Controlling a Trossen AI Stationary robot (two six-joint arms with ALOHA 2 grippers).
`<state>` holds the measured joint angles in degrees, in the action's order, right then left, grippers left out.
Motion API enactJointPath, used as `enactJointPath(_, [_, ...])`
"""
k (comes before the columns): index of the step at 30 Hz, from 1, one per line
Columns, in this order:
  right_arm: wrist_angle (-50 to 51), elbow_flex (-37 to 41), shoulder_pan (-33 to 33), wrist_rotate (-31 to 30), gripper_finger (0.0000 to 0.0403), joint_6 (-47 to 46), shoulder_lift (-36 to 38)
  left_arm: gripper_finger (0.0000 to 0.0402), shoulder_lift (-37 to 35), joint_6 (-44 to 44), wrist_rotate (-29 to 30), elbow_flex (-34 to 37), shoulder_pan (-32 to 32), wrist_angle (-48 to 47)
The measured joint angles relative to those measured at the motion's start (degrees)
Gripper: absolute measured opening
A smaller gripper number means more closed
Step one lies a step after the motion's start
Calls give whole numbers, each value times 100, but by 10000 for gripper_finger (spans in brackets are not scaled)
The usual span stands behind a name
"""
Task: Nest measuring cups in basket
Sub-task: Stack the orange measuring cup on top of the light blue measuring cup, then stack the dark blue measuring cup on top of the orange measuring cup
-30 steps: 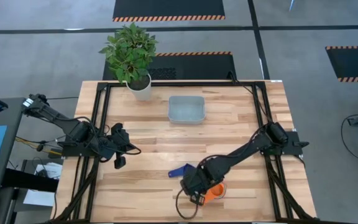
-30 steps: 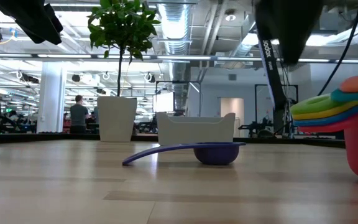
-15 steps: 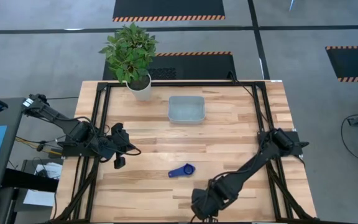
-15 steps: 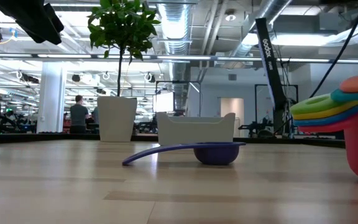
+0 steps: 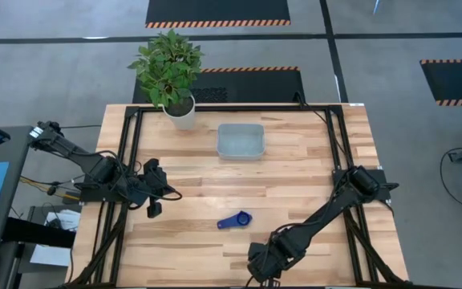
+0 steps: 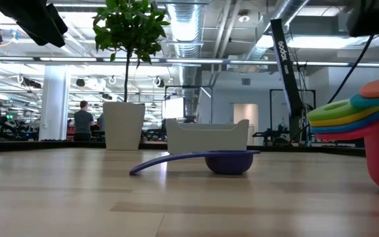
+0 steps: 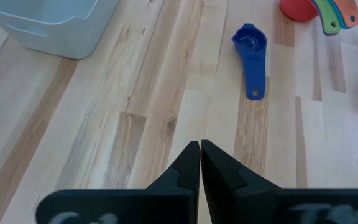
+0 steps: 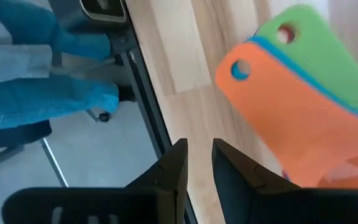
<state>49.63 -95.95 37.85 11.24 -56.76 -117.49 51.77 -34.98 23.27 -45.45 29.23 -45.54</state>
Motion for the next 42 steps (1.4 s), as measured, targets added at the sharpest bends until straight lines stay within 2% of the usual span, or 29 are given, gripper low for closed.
enactJointPath(35, [-24,101,-300,-264,97,177,2,2,0,-15,-9,0,-1,0])
enactJointPath(42, [-22,-89,-326,235,97,333,140,2,0,-15,-42,0,0,-2])
